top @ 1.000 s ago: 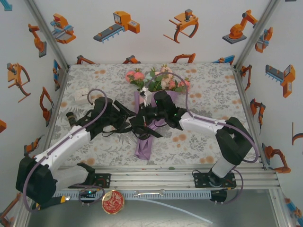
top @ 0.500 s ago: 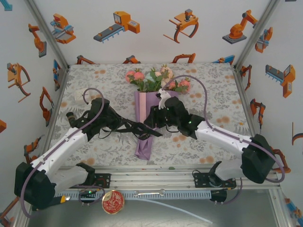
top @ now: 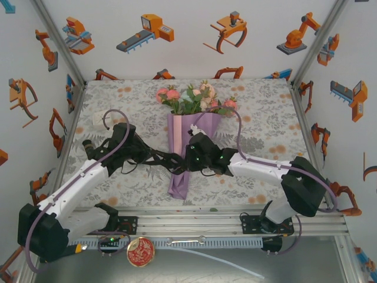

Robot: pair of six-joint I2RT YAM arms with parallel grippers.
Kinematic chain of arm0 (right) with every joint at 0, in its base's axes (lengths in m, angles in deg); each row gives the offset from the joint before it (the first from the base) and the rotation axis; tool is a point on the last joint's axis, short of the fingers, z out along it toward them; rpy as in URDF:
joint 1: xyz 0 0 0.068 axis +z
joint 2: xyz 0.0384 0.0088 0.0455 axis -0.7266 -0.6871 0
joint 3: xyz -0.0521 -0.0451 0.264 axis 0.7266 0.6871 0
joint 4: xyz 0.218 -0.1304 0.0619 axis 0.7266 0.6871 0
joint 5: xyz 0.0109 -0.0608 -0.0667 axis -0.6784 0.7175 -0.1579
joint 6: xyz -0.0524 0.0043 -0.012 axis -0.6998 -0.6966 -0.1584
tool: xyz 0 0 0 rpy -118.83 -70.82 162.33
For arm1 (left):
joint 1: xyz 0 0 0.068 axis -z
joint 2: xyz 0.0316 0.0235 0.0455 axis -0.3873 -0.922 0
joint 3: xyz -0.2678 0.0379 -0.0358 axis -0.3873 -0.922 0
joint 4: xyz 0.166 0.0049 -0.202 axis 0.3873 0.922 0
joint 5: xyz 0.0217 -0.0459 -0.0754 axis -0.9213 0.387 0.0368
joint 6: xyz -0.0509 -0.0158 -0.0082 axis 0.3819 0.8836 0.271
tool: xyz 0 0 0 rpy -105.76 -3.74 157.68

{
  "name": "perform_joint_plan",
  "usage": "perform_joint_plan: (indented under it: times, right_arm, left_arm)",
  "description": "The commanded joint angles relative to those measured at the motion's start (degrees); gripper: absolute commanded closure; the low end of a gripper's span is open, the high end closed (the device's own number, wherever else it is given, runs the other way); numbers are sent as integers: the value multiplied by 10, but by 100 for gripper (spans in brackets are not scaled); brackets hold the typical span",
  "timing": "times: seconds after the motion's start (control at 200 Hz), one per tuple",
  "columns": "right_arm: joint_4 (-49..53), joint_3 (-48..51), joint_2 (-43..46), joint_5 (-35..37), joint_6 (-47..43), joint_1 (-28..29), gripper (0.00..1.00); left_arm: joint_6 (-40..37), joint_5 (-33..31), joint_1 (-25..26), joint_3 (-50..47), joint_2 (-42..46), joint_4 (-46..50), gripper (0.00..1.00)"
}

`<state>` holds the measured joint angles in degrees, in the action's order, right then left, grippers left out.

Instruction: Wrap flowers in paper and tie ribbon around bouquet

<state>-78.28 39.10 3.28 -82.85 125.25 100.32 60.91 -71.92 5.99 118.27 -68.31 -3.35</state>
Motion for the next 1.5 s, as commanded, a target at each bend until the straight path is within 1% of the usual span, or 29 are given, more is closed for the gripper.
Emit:
perform_joint_plan:
  times: [0.0, 0.055, 0.1, 0.21, 0.305, 0.325, 0.355, 0.37, 0.395, 0.431, 0.511, 0.621, 0.701, 0.811, 0.881, 0.976, 1.071, 1.121, 1.166, 1.282, 1.377, 1.422, 1.497]
  right_arm:
    - [-19, -12, 10, 5, 1, 2, 92]
    - [-8, -15, 13, 6, -7, 2, 94]
    - [-5, -15, 15, 3, -11, 2, 100]
    - [-20, -12, 19, -2, -26, 2, 100]
    - [18, -29, 20, 11, -35, 2, 100]
    - [29, -33, 20, 17, -34, 2, 91]
    - [48, -37, 21, 29, -26, 1, 72]
    - [54, -38, 22, 36, -21, 2, 65]
    - [61, -38, 23, 45, -15, 2, 55]
    - [61, -34, 25, 53, -7, 2, 49]
    - [49, -30, 19, 54, -2, 2, 44]
    - [31, -50, -9, 17, -2, 2, 43]
    - [17, -64, -21, 4, -14, 10, 47]
    - [26, -80, -10, 44, -51, 34, 57]
    - [28, -88, 0, 68, -52, 51, 62]
    - [18, -103, -9, 95, -16, 89, 64]
    - [26, -126, -49, 129, 44, 123, 67]
    - [37, -143, -72, 128, 61, 133, 68]
    - [59, -164, -93, 123, 67, 135, 66]
    - [100, -203, -137, 112, 74, 137, 56]
    - [142, -239, -180, 115, 62, 138, 55]
    - [165, -255, -197, 113, 53, 137, 53]
    - [190, -266, -216, 130, 38, 146, 49]
  left_arm:
    - [-27, -14, -17, 13, 25, 28, 100]
    - [-28, -10, -25, 10, 34, 27, 100]
    - [-31, -4, -31, 7, 39, 22, 100]
    - [-59, 9, -34, 5, 39, 14, 100]
    - [-68, 1, -35, 6, 40, 25, 100]
    - [-68, 3, -35, 4, 40, 24, 100]
    - [-68, 7, -35, 2, 40, 19, 100]
    - [-67, 9, -35, 1, 40, 17, 100]
    - [-67, 14, -35, -1, 39, 12, 100]
    - [-65, 19, -35, -2, 38, 6, 100]
    - [-64, 26, -35, -1, 33, 2, 100]
    - [-59, 25, -35, -4, 35, -2, 100]
    - [-53, 25, -35, -8, 32, -7, 100]
    - [-54, 14, -35, -14, 23, -9, 100]
    - [-62, -2, -35, -19, 15, -15, 100]
    - [-72, -20, -37, -25, 4, -33, 100]
    - [-76, -33, -40, -28, -9, -50, 100]
    - [-76, -37, -44, -27, -16, -57, 100]
    - [-77, -40, -45, -26, -21, -62, 100]
    - [-80, -43, -49, -29, -29, -78, 100]
    - [-85, -37, -51, -29, -34, -84, 100]
    - [-85, -35, -53, -31, -36, -83, 100]
    - [-83, -31, -56, -37, -38, -84, 100]
